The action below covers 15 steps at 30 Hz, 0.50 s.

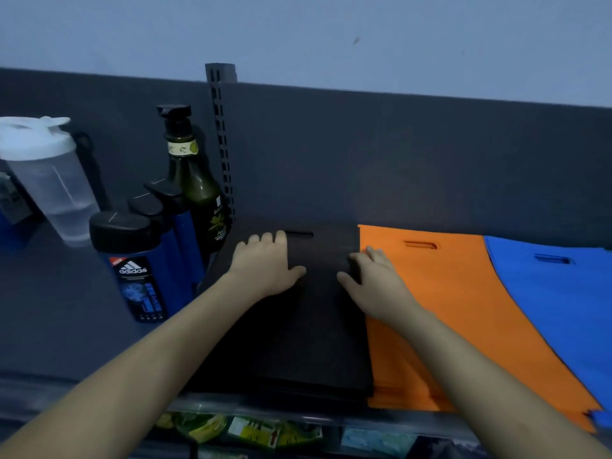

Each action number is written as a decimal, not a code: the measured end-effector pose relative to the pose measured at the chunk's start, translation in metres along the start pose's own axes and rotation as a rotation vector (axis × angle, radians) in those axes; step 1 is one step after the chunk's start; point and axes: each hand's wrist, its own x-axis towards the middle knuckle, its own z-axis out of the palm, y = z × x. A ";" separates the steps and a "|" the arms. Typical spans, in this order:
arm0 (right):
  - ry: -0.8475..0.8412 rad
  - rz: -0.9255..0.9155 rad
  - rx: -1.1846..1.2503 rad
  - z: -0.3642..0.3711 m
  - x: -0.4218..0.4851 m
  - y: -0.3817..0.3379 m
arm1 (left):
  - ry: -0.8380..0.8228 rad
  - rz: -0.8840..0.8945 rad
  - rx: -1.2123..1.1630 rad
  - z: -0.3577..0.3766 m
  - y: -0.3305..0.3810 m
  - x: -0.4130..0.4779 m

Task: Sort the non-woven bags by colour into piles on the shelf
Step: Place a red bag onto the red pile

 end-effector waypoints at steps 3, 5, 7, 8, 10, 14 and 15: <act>0.062 0.038 -0.052 -0.030 -0.011 0.031 | 0.048 0.047 0.006 -0.013 0.039 -0.002; 0.097 0.066 -0.061 -0.052 -0.024 0.061 | 0.085 0.101 0.001 -0.022 0.075 -0.005; 0.131 0.097 -0.063 -0.076 -0.042 0.097 | 0.121 0.170 -0.014 -0.029 0.118 -0.012; 0.146 0.113 -0.060 -0.087 -0.051 0.118 | 0.137 0.205 -0.026 -0.032 0.143 -0.015; 0.175 0.143 -0.068 -0.111 -0.073 0.164 | 0.173 0.264 -0.051 -0.035 0.199 -0.024; 0.223 0.206 -0.256 -0.163 -0.127 0.263 | 0.230 0.369 -0.059 -0.033 0.320 -0.044; 0.223 0.227 -0.311 -0.178 -0.141 0.286 | 0.229 0.385 -0.052 -0.032 0.350 -0.048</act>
